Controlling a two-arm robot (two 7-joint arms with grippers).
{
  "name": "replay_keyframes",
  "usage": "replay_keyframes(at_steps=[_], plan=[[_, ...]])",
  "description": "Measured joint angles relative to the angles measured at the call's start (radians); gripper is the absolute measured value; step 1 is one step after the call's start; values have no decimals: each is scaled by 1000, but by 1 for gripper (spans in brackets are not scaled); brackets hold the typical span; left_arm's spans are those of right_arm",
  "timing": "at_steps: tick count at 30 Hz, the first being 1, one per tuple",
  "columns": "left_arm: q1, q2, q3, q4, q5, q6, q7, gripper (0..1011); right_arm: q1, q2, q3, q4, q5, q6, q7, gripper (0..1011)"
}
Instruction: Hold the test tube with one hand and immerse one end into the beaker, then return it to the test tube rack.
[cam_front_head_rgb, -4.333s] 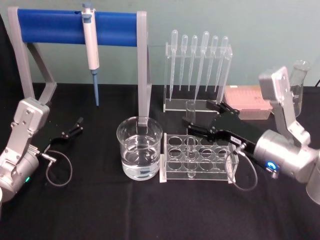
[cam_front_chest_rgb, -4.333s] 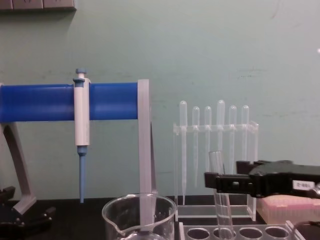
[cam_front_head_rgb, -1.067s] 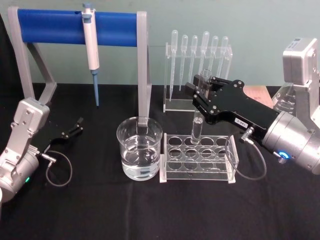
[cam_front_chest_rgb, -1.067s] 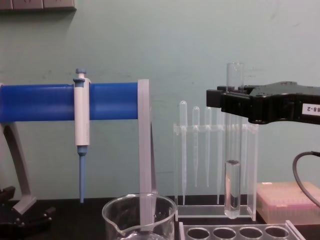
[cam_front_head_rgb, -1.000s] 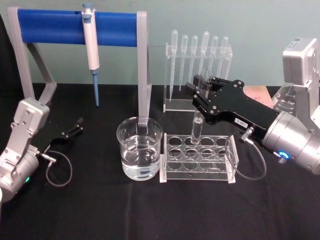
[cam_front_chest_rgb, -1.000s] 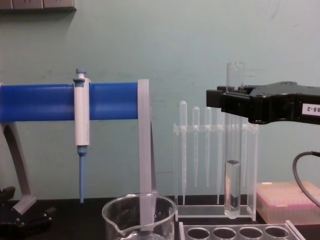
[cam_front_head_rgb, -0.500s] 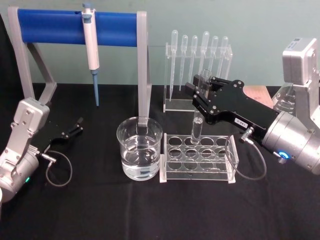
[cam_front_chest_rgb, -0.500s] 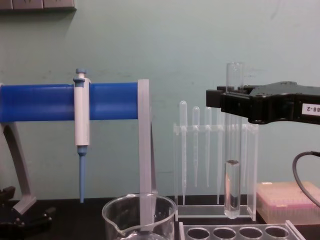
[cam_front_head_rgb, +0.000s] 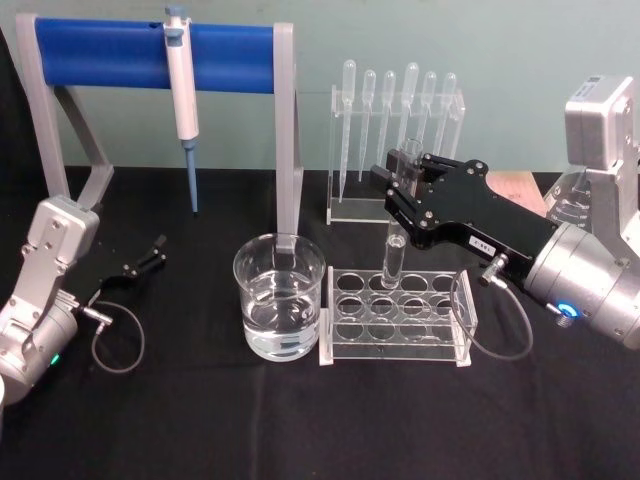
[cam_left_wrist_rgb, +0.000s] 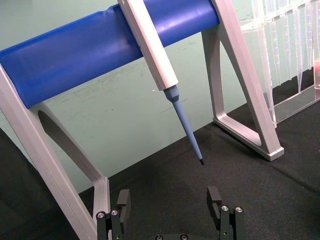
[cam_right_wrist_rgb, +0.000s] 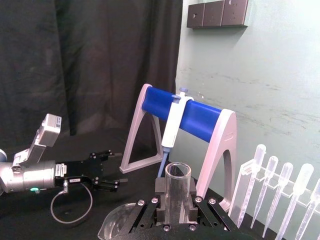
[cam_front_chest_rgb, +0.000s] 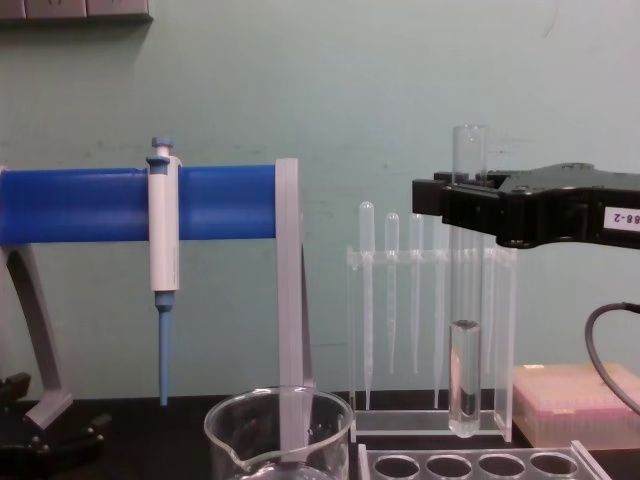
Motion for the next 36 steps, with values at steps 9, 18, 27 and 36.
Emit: replay_keyframes(at_steps=[9,18,27,36], plan=[[0,0,0,0,0,0,0,1000,0,-1,0,0,0,0,0,226],[0,0,0,0,0,0,0,1000,44,-51,-29,30,-16,2,12,226],[0,0,0,0,0,0,0,1000,149,-130,-94,97,-41,11,34,226],[0,0,0,0,0,0,0,1000,223,-208,-146,193,-56,5,44,226]])
